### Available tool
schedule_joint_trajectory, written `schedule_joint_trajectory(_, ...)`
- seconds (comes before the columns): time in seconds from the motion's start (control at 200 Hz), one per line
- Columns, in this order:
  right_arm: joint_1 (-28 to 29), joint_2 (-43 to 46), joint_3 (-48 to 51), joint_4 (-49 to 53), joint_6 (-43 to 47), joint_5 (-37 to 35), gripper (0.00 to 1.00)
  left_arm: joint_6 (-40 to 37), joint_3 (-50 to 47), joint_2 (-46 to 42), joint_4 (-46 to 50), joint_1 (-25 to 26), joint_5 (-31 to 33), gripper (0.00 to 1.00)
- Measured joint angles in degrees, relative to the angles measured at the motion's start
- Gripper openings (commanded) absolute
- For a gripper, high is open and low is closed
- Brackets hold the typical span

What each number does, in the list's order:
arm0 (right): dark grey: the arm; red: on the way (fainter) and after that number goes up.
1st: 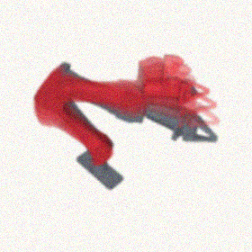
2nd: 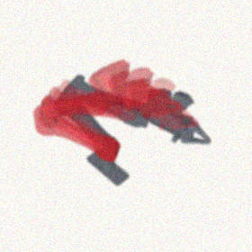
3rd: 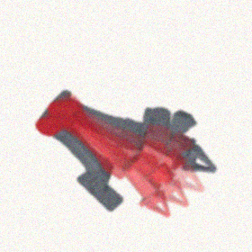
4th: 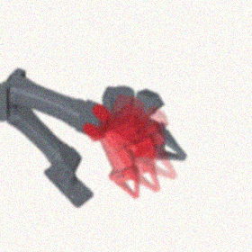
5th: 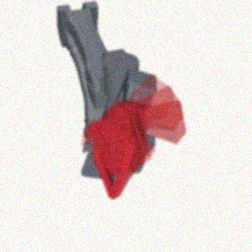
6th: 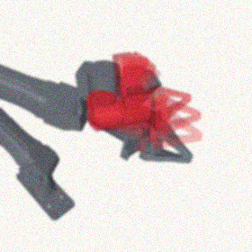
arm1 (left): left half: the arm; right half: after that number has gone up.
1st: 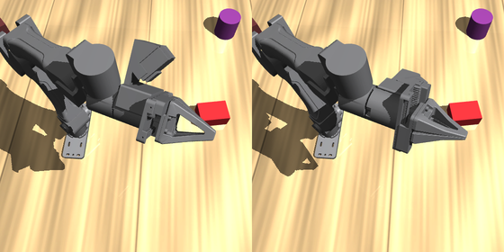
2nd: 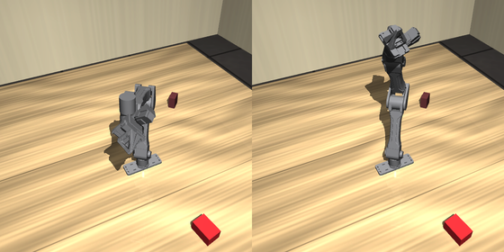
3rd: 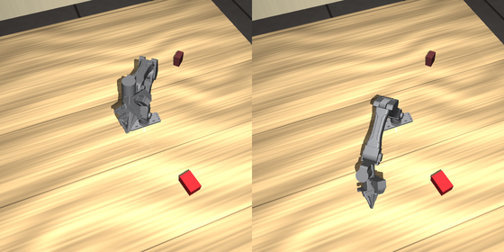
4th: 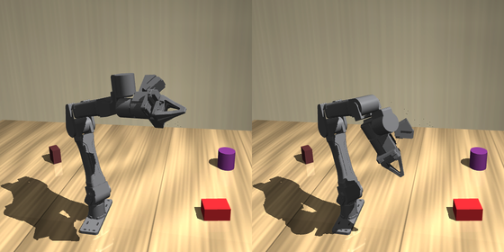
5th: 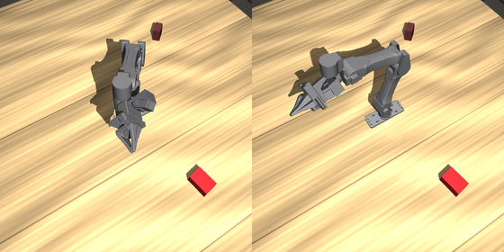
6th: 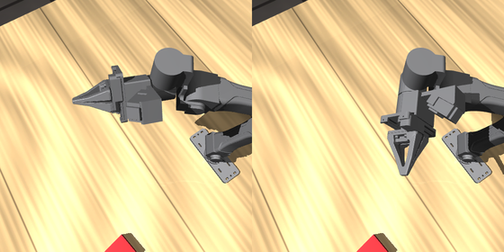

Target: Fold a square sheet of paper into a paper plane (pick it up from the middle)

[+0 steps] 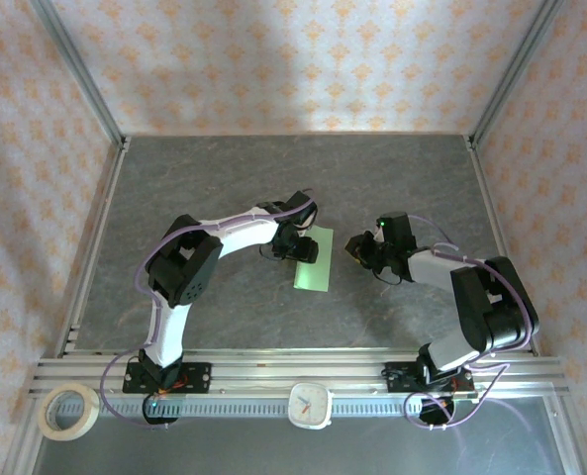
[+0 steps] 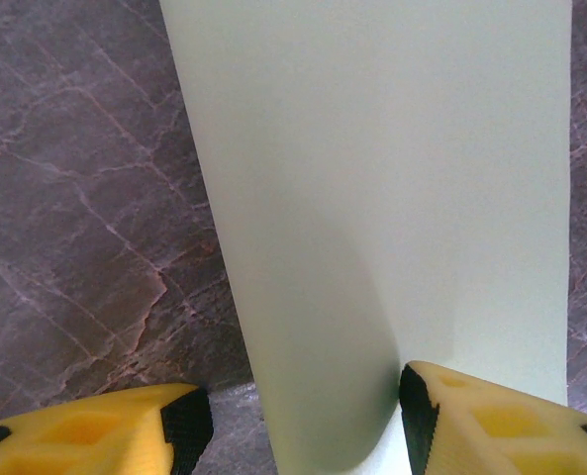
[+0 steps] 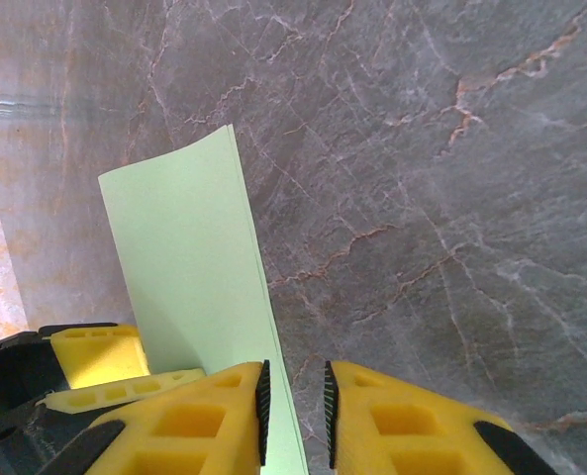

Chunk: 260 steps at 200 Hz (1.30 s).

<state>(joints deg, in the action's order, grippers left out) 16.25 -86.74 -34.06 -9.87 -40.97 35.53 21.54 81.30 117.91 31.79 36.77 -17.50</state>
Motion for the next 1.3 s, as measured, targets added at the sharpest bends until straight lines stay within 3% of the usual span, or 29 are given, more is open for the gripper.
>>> schedule_joint_trajectory(1.301,0.9,-0.9,0.0,-0.5,-0.6,0.5,0.24,-0.4,1.8,1.6,2.0,0.8,1.9,0.59)
